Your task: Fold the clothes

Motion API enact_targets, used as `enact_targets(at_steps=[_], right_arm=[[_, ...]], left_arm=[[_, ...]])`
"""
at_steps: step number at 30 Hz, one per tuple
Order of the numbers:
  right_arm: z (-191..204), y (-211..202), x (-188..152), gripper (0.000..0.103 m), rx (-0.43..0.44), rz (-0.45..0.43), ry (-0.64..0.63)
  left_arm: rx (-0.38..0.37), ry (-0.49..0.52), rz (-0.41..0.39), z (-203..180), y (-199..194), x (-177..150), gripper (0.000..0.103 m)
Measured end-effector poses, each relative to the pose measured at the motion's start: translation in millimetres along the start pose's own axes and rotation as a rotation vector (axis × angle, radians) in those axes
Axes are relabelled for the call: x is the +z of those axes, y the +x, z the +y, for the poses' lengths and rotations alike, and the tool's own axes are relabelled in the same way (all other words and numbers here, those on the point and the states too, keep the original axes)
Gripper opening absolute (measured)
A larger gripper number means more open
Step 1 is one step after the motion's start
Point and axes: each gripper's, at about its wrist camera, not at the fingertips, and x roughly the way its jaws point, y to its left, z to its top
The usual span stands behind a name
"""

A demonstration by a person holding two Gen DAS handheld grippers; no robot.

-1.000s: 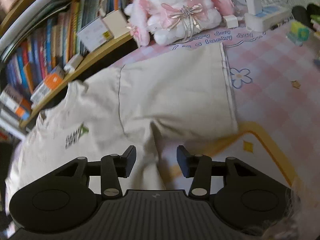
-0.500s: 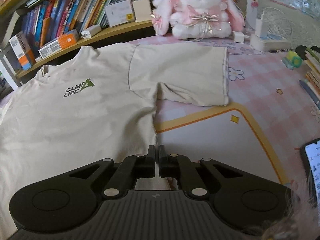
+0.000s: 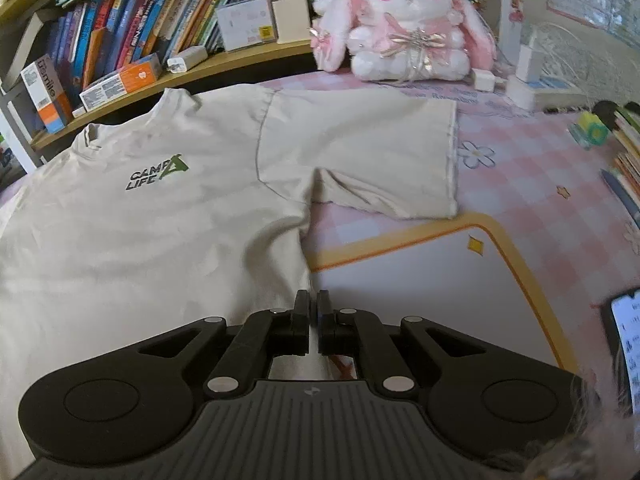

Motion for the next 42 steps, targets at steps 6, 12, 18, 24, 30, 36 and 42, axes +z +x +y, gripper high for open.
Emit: enact_targets(at_steps=[6, 12, 18, 24, 30, 36, 42], right_arm=[[-12, -34, -24, 0.023, 0.007, -0.020, 0.040], [-18, -82, -62, 0.036, -0.007, -0.051, 0.071], [-19, -123, -109, 0.041, -0.025, -0.065, 0.111], [-11, -146, -149, 0.052, -0.048, -0.076, 0.080], [-18, -156, -166, 0.052, -0.086, -0.084, 0.067], [-28, -151, -167, 0.052, -0.117, -0.076, 0.066], [-27, -136, -162, 0.051, -0.138, -0.061, 0.051]], left_arm=[[0.045, 0.204, 0.014, -2, -47, -56, 0.050], [0.086, 0.404, -0.027, -1, -107, -121, 0.050], [0.078, 0.442, -0.128, 6, -156, -164, 0.061], [0.147, 0.520, -0.223, 10, -178, -184, 0.086], [0.129, 0.486, -0.141, 32, -183, -189, 0.085], [0.128, 0.489, -0.106, 39, -179, -193, 0.084], [0.137, 0.495, -0.055, 41, -169, -190, 0.052]])
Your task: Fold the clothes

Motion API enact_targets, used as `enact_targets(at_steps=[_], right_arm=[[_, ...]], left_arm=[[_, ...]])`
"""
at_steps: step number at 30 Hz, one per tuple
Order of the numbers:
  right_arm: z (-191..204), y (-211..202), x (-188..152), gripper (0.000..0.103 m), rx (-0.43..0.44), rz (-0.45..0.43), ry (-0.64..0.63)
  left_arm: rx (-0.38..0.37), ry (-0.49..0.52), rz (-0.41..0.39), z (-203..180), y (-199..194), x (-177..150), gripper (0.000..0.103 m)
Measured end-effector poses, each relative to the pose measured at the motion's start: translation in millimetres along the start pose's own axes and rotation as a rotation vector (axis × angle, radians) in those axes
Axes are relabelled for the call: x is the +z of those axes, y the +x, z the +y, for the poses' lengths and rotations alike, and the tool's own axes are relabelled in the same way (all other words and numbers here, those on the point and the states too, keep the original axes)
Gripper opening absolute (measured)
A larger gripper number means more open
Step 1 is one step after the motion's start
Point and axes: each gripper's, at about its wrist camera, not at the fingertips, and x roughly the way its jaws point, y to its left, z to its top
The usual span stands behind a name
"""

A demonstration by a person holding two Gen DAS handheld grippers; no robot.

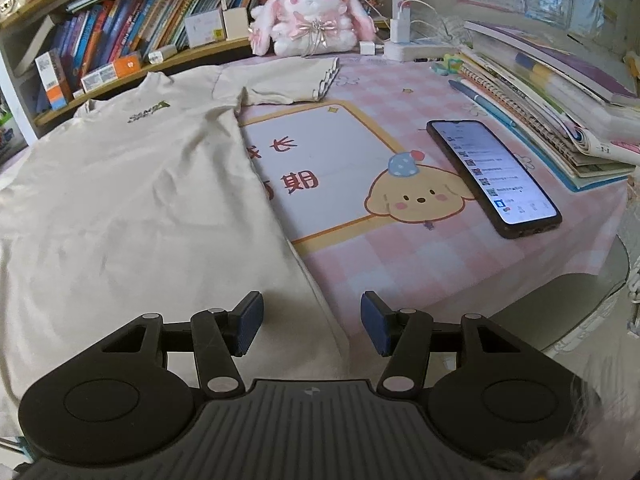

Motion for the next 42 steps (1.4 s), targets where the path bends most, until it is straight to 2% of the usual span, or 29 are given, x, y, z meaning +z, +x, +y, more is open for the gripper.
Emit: enact_targets(at_steps=[2, 4, 5, 6, 7, 8, 9, 10, 13, 16, 18, 21, 25, 27, 29, 31, 33, 36, 38, 40, 42], right_arm=[[2, 4, 2, 0.051, -0.006, 0.001, -0.015], [5, 7, 3, 0.050, -0.008, 0.003, -0.035], [6, 8, 3, 0.048, -0.006, 0.003, -0.047], [8, 9, 4, 0.044, 0.003, 0.002, -0.057], [9, 9, 4, 0.031, 0.021, 0.005, -0.068], [12, 8, 5, 0.016, 0.042, 0.012, -0.081], [15, 8, 7, 0.007, 0.065, 0.023, -0.098], [19, 8, 9, 0.005, 0.079, 0.038, -0.115], [21, -11, 19, 0.005, 0.101, -0.017, -0.056], [11, -30, 27, 0.005, 0.119, -0.066, 0.012], [10, -25, 24, 0.005, 0.104, -0.032, -0.015], [11, -6, 14, 0.005, 0.065, 0.054, -0.047], [11, -1, 8, 0.008, 0.042, 0.056, -0.021], [15, -4, 9, 0.018, 0.023, 0.045, -0.036], [19, -11, 8, 0.041, 0.003, 0.023, -0.051], [22, -18, 10, 0.048, 0.001, -0.002, -0.057], [27, -24, 11, 0.056, 0.001, -0.028, -0.066], [39, -35, 10, 0.071, 0.010, -0.074, -0.082], [47, -40, 8, 0.083, 0.021, -0.105, -0.090], [56, -45, 5, 0.090, 0.031, -0.131, -0.099], [63, -49, 2, 0.090, 0.035, -0.149, -0.108]], left_arm=[[-0.006, 0.002, 0.012, 1, 2, 1, 0.041], [-0.022, 0.003, 0.015, 1, 3, 2, 0.021], [-0.031, 0.003, 0.016, 1, 3, 3, 0.016], [-0.043, -0.003, 0.018, 1, 4, 3, 0.006], [-0.055, -0.014, 0.018, 1, 4, 4, 0.003], [-0.061, -0.017, 0.015, -1, 3, 5, 0.001], [-0.067, -0.021, 0.003, -1, -1, 7, 0.001], [-0.076, -0.029, -0.015, -2, -6, 10, 0.001], [-0.102, -0.054, -0.050, 1, -19, 19, 0.001], [-0.100, -0.047, 0.005, 6, -9, 18, 0.001], [-0.089, -0.039, 0.046, 8, 0, 13, 0.002], [-0.096, -0.032, 0.053, 9, 2, 8, 0.002], [-0.091, 0.007, 0.045, 9, 0, 7, 0.009], [-0.084, 0.012, 0.026, 8, -4, 6, 0.013], [-0.071, 0.014, 0.003, 6, -9, 7, 0.029], [-0.052, 0.026, -0.030, 1, -14, 7, 0.062], [-0.042, 0.042, -0.062, -6, -19, 8, 0.069], [-0.045, 0.057, -0.082, -13, -24, 11, 0.074], [-0.047, 0.061, -0.096, -18, -27, 12, 0.080], [-0.041, 0.068, -0.112, -23, -29, 12, 0.088], [-0.031, 0.077, -0.121, -27, -32, 11, 0.094]])
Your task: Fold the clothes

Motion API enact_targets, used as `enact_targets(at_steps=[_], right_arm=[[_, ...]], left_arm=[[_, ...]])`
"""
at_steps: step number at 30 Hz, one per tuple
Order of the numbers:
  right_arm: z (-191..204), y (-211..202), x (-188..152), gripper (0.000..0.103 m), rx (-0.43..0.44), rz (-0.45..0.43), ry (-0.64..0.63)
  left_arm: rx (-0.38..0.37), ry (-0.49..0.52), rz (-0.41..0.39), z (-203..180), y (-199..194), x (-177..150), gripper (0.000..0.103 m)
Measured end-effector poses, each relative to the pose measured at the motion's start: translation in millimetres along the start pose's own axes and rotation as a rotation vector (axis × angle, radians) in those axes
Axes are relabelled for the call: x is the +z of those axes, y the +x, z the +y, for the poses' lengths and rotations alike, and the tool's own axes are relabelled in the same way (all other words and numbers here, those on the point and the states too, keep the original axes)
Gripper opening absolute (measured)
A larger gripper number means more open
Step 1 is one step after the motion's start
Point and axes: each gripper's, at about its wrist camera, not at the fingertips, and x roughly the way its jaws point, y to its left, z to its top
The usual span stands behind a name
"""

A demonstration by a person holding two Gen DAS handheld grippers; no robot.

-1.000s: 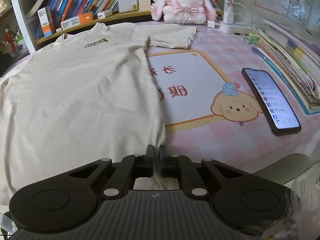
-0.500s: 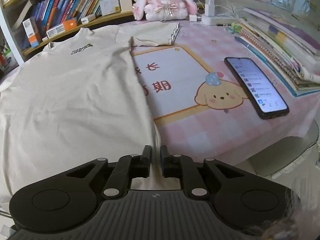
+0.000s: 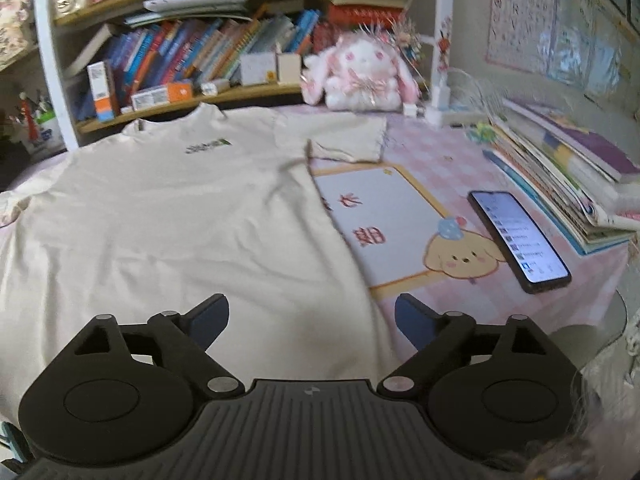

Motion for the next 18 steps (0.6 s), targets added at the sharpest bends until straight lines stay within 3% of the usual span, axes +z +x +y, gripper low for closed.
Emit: enact_targets(at_steps=[2, 8, 14, 18], right_arm=[[5, -2, -2, 0.096, -0.001, -0.004, -0.003], [18, -8, -7, 0.099, 0.007, -0.022, -0.016], [26, -8, 17, 0.103, 0.015, -0.089, -0.053], [26, -3, 18, 0.103, 0.019, -0.081, -0.037]], left_arm=[[0.008, 0.008, -0.009, -3, -2, -2, 0.094], [0.026, 0.013, -0.026, -8, -4, 1, 0.094], [0.060, 0.004, -0.074, -18, -4, 20, 0.095], [0.056, 0.013, -0.053, -38, -2, 13, 0.096]])
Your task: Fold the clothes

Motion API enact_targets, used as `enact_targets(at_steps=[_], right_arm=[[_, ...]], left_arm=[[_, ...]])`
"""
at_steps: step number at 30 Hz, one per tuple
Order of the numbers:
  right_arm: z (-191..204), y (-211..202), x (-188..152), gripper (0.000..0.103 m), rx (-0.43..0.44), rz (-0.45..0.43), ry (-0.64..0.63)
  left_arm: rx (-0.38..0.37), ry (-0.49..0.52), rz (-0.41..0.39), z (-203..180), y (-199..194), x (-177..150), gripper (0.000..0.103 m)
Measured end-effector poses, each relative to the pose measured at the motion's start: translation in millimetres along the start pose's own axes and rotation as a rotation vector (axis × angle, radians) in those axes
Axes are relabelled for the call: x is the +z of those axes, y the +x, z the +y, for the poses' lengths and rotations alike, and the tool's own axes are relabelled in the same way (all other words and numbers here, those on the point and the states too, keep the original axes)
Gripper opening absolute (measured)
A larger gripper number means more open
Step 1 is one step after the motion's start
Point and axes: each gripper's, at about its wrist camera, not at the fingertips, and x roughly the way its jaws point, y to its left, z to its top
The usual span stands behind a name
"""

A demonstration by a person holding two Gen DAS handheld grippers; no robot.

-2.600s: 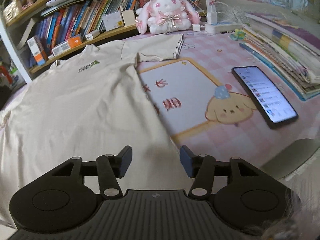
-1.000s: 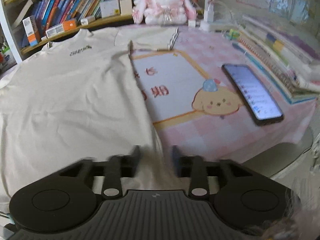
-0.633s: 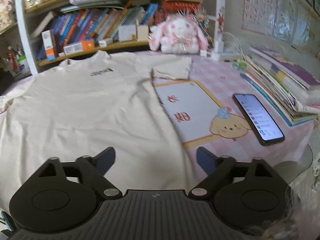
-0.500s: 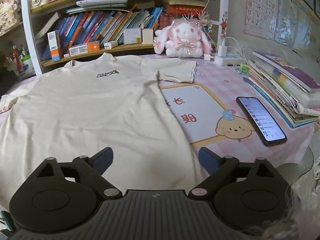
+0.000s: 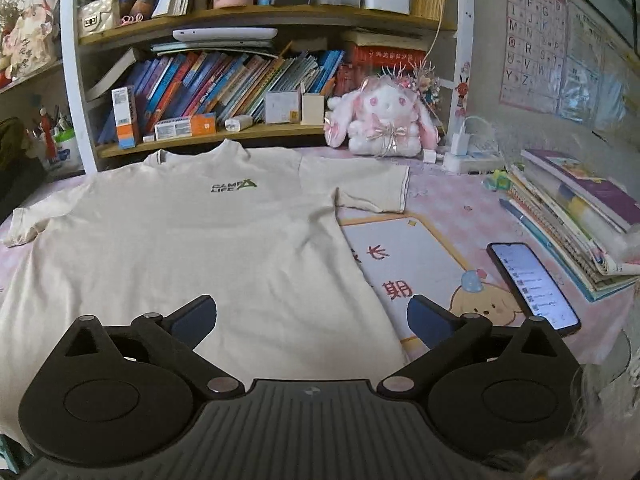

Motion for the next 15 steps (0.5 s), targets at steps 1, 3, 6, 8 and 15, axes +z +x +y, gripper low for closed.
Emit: enact_targets(at_steps=[1, 3, 6, 8, 15], right_arm=[[0, 2, -2, 0.103, 0.002, 0.007, 0.002], [0, 5, -7, 0.103, 0.007, 0.021, 0.007], [2, 8, -16, 0.103, 0.037, 0.039, -0.011], [2, 10, -15, 0.103, 0.076, 0.047, -0.062], [-18, 20, -3, 0.103, 0.155, 0.018, -0.139]], left_arm=[[0.002, 0.003, 0.009, -6, 1, -1, 0.096], [0.011, 0.007, 0.024, -19, 3, -2, 0.096], [0.032, 0.006, 0.027, -36, 5, 5, 0.096], [0.033, 0.012, 0.007, -48, 3, 10, 0.096], [0.042, 0.041, 0.039, -91, 7, 9, 0.096]])
